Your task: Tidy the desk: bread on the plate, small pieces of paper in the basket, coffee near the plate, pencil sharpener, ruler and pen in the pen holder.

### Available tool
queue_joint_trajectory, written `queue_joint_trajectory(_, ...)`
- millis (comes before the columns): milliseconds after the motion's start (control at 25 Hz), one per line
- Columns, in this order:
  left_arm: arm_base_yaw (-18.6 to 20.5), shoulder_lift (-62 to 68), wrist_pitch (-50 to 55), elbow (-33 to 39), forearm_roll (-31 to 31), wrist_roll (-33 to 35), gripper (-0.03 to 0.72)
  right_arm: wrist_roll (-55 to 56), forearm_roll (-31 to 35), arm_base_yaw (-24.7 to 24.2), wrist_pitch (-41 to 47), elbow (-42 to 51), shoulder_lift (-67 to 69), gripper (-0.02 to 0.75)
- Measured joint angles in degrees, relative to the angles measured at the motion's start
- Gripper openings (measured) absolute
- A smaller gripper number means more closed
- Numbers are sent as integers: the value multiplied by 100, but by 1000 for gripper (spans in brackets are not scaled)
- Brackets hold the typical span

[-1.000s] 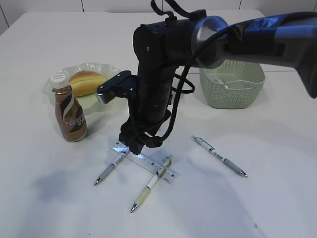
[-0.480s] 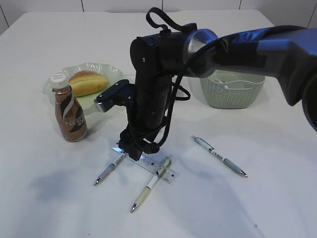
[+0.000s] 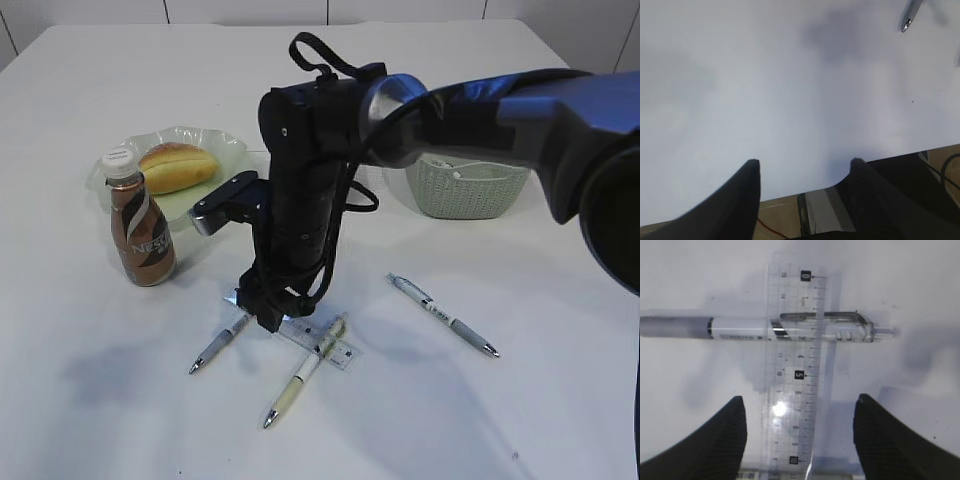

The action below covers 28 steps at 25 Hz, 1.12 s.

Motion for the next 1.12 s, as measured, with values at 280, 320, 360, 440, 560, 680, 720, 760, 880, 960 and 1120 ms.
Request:
queue_joint_trajectory(280, 0, 0, 0, 0, 19, 0, 394, -12, 26, 0, 121, -32, 107, 520)
queue_joint_trajectory(320, 0, 0, 0, 0, 19, 0, 394, -12, 26, 0, 121, -32, 107, 520)
queue_joint_trajectory(360, 0, 0, 0, 0, 19, 0, 394, -12, 37, 0, 121, -41, 112, 520)
queue_joint_trajectory(440, 0, 0, 0, 0, 19, 0, 394, -22, 37, 0, 121, -41, 112, 520)
queue_joint_trajectory(560, 0, 0, 0, 0, 19, 0, 394, -31, 37, 0, 121, -41, 135, 520)
queue_joint_trajectory(680, 0, 0, 0, 0, 19, 0, 394, -44, 37, 0, 121, -41, 170, 520)
queue_joint_trajectory(720, 0, 0, 0, 0, 19, 0, 394, -44, 37, 0, 131, -41, 175, 520)
queue_joint_trajectory(760, 0, 0, 0, 0, 19, 0, 394, -55, 37, 0, 124, -52, 175, 520)
queue_joint_trajectory(880, 0, 0, 0, 0, 19, 0, 394, -66, 46, 0, 124, -52, 175, 520)
queue_joint_trajectory(960, 0, 0, 0, 0, 19, 0, 394, -66, 46, 0, 124, -52, 175, 520)
queue_joint_trajectory(1120, 0, 0, 0, 0, 19, 0, 394, -78, 46, 0, 124, -52, 175, 520)
